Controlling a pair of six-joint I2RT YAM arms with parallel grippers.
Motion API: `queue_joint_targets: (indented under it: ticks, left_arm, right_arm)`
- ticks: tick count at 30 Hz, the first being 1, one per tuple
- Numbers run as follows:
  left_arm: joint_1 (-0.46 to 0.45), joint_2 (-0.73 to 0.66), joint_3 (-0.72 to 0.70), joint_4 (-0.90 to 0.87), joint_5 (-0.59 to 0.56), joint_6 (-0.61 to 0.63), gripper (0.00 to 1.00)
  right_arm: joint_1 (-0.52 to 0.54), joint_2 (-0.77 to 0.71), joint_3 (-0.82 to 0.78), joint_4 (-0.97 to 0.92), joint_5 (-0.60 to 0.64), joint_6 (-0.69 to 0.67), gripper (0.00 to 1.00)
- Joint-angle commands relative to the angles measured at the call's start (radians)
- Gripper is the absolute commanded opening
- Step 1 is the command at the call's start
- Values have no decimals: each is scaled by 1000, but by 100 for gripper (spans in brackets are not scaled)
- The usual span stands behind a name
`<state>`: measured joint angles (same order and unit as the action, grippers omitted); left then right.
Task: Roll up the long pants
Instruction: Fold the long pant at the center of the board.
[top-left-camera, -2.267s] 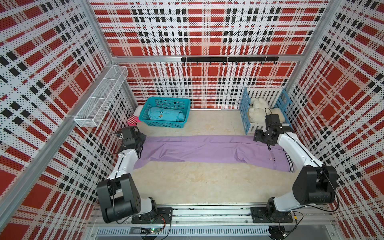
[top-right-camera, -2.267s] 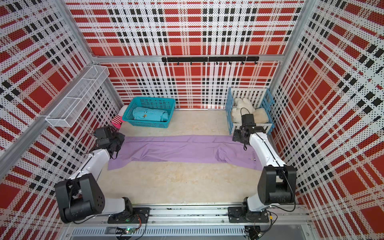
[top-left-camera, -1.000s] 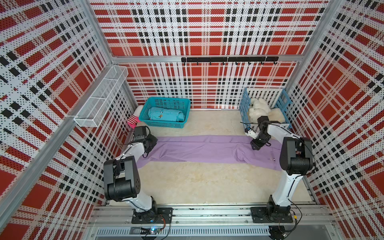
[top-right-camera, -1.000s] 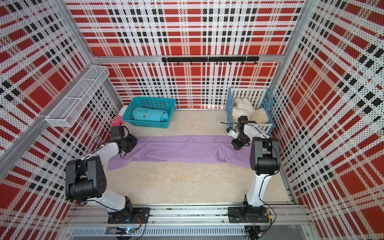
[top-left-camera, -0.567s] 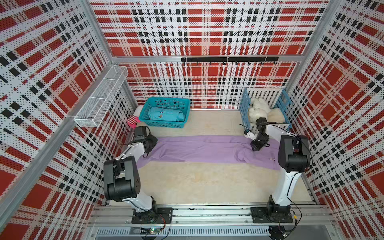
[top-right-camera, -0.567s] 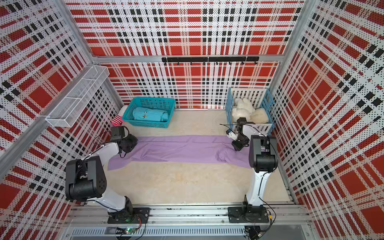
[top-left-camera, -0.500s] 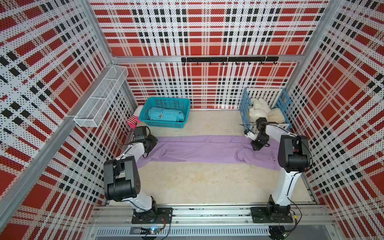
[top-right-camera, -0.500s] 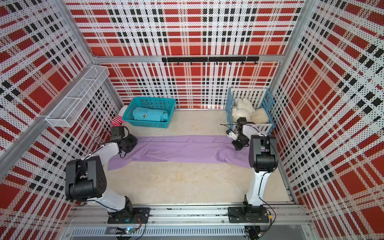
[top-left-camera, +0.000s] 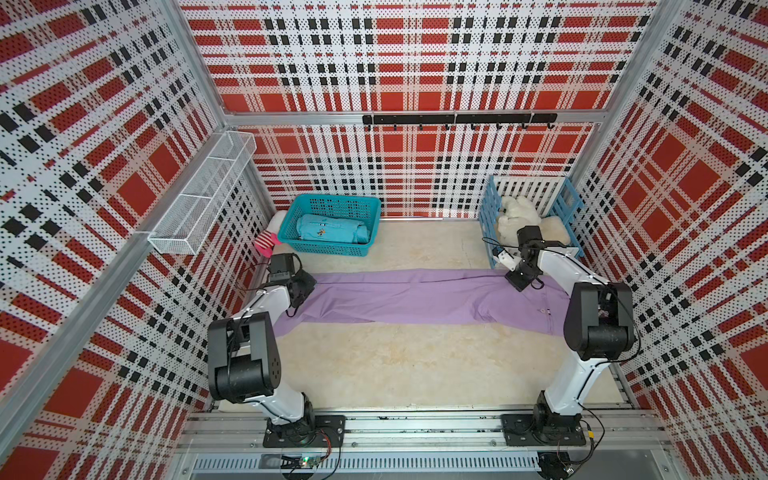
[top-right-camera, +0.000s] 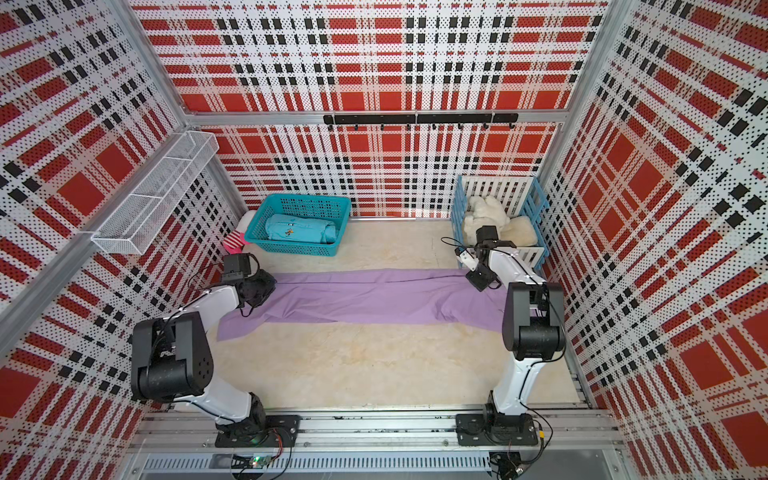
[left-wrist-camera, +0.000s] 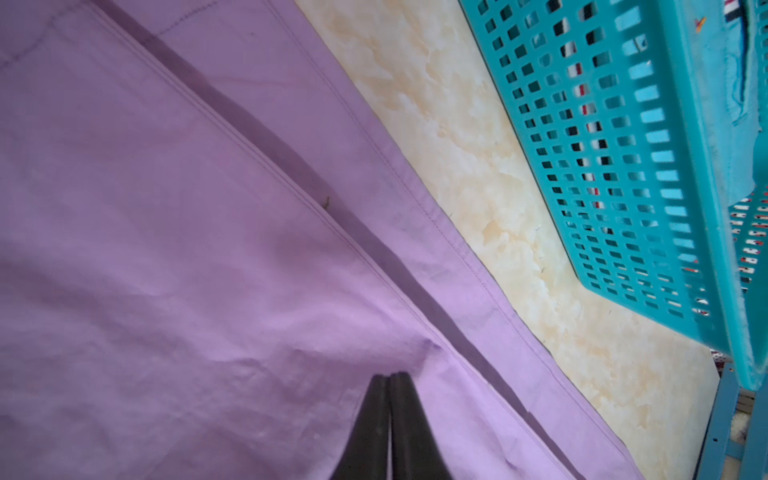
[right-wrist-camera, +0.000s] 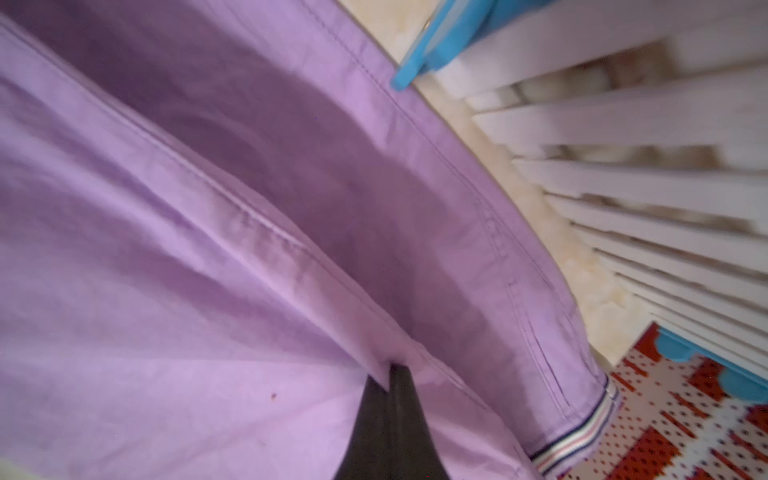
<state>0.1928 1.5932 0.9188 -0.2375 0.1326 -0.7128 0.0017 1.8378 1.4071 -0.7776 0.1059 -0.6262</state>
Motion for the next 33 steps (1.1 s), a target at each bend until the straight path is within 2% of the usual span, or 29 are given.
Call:
queue_joint_targets:
  ticks: [1, 5, 10, 15, 22, 31, 33]
  left_arm:
    - [-6, -13, 3, 3, -13, 7, 8]
    - [-8, -13, 0, 3, -9, 7, 8]
    - [-8, -16, 0, 0, -14, 7, 8]
    - [-8, -13, 16, -5, -21, 15, 8]
    - [-9, -4, 30, -22, -48, 25, 8]
    - [-7, 47, 87, -47, -68, 46, 9]
    - [-4, 54, 94, -53, -67, 50, 9]
  right_arm:
    - [19, -20, 11, 83, 25, 5, 0]
    - [29, 54, 29, 113, 74, 18, 0]
    - [42, 123, 12, 257, 183, 47, 0]
    - [59, 176, 23, 326, 211, 52, 0]
    - [69, 179, -45, 529, 255, 63, 0]
    - [71, 297, 13, 470, 251, 58, 0]
    - [73, 287, 10, 449, 247, 72, 16]
